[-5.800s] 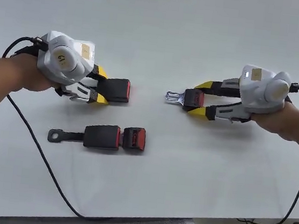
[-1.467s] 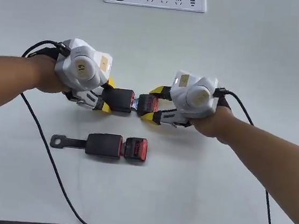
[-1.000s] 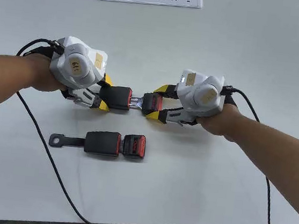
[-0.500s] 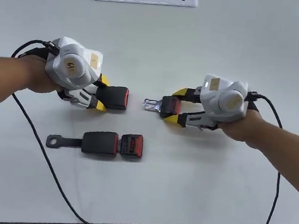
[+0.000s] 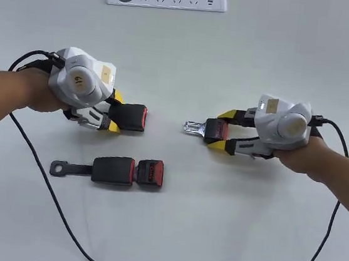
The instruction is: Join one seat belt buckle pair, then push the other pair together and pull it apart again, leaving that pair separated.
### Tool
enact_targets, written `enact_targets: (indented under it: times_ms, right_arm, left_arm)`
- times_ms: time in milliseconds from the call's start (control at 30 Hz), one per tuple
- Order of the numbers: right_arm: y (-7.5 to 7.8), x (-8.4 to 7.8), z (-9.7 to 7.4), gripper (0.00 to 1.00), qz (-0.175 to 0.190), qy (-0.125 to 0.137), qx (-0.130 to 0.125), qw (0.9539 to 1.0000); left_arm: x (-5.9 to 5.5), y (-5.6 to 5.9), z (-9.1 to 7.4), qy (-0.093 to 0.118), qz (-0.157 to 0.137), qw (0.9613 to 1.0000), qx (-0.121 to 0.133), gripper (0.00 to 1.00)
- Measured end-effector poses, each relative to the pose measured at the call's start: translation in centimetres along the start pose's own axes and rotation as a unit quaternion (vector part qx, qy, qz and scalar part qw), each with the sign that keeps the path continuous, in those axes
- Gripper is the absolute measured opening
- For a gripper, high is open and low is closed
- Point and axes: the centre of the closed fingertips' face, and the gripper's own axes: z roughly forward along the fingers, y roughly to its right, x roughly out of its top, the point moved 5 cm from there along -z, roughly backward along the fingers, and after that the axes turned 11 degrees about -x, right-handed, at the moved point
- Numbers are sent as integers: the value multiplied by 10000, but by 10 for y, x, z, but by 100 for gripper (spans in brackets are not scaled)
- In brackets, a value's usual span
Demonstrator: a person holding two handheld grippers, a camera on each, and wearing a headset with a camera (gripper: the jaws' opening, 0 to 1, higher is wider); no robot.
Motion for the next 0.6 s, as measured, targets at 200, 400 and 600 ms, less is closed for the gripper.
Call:
enact_targets:
  times_ms: [200, 400, 600]
  right_arm:
    - [9, -4, -3, 37, 2, -4, -12, 10000]
    - [17, -12, -6, 37, 48, -66, -54, 10000]
    - [22, -18, -11, 37, 82, -112, -75, 9999]
  left_arm:
    - [0, 0, 0, -1, -8, 10000, 5, 34]
    - [0, 0, 0, 2, -14, 10000, 6, 34]
    - [1, -1, 0, -18, -16, 10000, 8, 34]
